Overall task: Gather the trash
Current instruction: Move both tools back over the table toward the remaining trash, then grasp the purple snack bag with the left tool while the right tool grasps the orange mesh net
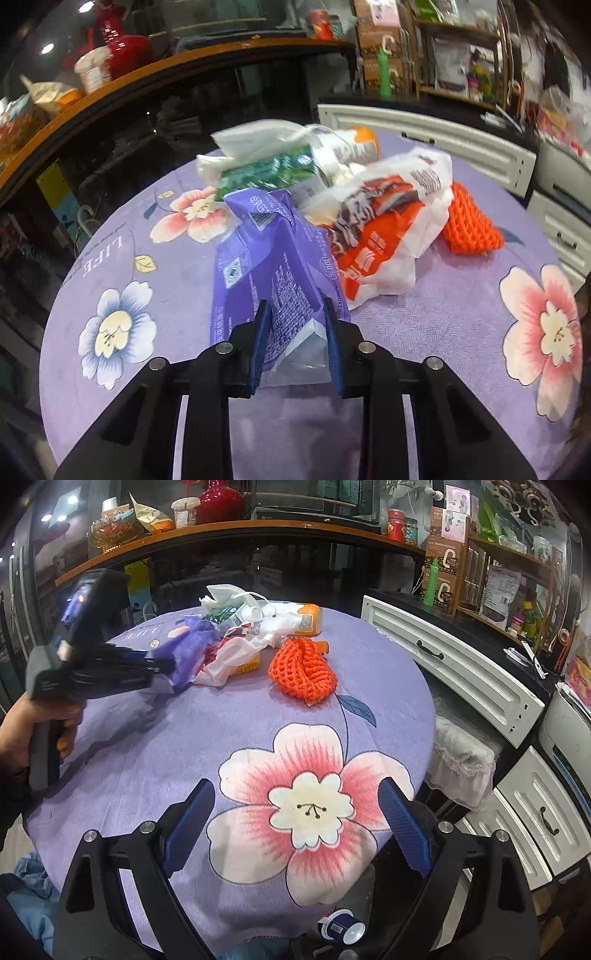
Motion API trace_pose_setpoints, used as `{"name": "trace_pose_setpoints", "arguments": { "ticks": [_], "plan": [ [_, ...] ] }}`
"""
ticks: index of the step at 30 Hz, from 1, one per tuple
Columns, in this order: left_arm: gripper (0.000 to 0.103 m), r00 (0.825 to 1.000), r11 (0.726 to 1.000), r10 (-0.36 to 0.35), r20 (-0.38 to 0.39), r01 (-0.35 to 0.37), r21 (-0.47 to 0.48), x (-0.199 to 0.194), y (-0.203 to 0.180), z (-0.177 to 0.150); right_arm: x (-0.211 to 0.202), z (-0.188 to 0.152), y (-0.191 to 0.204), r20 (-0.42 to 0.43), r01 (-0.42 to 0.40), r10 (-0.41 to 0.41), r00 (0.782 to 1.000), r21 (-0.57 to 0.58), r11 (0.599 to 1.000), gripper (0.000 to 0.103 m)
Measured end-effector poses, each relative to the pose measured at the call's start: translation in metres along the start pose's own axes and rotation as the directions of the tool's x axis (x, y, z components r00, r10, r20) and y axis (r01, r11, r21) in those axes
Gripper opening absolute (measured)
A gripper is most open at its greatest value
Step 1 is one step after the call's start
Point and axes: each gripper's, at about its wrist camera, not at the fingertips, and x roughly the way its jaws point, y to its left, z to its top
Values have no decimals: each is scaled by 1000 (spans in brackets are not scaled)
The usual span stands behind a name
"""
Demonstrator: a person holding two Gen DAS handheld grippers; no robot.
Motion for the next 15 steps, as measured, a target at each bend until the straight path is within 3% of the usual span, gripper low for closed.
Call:
{"name": "trace_pose_setpoints", "arguments": {
  "ticks": [5,15],
  "plan": [
    [20,1000,998,-9,28,11,-55,-19,18,-8,9,13,1,5,-26,26,1000,-7,1000,89],
    [20,993,993,-32,112,44,-105,-64,30,-18,56,55,-4,-37,-64,63,997,-8,998,89]
  ]
}}
